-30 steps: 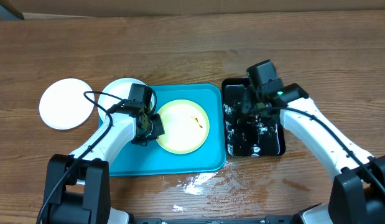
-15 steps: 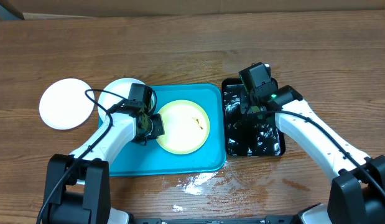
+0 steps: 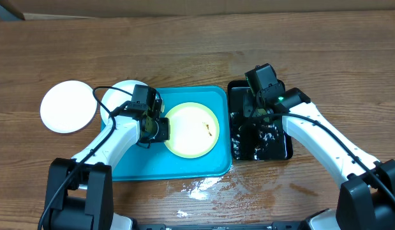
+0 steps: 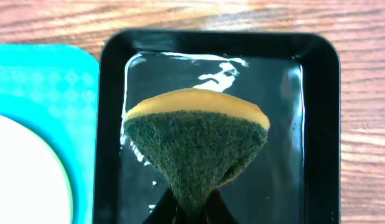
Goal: Clean dirty plates on tray and stack at the side
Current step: 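Carry the sponge with the right gripper over to the yellow plate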
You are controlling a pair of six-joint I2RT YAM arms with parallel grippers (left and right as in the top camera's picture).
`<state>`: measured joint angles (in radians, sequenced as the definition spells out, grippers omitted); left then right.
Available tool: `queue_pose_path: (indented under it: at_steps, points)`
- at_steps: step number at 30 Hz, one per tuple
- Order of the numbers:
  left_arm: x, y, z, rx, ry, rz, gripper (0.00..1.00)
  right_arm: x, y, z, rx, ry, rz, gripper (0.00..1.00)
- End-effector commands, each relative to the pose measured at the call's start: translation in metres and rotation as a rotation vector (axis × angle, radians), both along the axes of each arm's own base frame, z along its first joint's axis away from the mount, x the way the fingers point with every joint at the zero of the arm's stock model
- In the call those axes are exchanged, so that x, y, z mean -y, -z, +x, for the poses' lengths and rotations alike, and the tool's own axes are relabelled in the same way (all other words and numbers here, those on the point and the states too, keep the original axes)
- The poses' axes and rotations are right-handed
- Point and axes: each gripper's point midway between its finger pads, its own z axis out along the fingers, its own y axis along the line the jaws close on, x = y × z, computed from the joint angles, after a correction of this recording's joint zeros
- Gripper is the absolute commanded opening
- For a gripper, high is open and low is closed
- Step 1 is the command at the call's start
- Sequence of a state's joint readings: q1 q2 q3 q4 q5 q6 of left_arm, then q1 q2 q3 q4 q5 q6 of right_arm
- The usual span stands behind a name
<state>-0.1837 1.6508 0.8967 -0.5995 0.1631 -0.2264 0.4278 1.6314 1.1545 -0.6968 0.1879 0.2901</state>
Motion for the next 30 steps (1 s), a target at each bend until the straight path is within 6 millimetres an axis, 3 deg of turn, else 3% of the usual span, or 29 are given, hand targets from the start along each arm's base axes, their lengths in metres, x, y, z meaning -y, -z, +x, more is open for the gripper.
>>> queue_pose_path:
  at_steps: [1, 4, 10, 16, 20, 25, 30]
  points:
    - [0.006, -0.002, 0.004, 0.009, 0.02, -0.016, 0.04, -0.003, -0.01, 0.005, 0.033, -0.004, 0.013, 0.04]
    - [0.006, -0.002, 0.007, 0.023, 0.034, -0.011, 0.04, -0.012, -0.013, 0.004, 0.023, -0.026, 0.055, 0.04]
    - [0.006, -0.002, 0.007, 0.024, 0.033, -0.013, 0.06, -0.01, -0.013, 0.007, 0.016, -0.016, 0.091, 0.04]
    - [0.006, -0.002, 0.007, 0.023, 0.029, -0.014, 0.06, -0.08, -0.04, 0.0, -0.013, -0.256, 0.476, 0.04]
    - [0.006, -0.002, 0.007, 0.023, 0.029, -0.014, 0.06, -0.108, -0.049, 0.004, 0.036, -0.278, 0.529, 0.04]
    - [0.006, -0.002, 0.007, 0.015, -0.005, -0.02, 0.04, -0.122, -0.017, 0.006, 0.038, -0.179, 0.408, 0.04]
    - [0.005, -0.001, 0.002, -0.042, -0.181, -0.049, 0.04, -0.149, 0.019, 0.012, 0.09, -0.169, 0.311, 0.04]
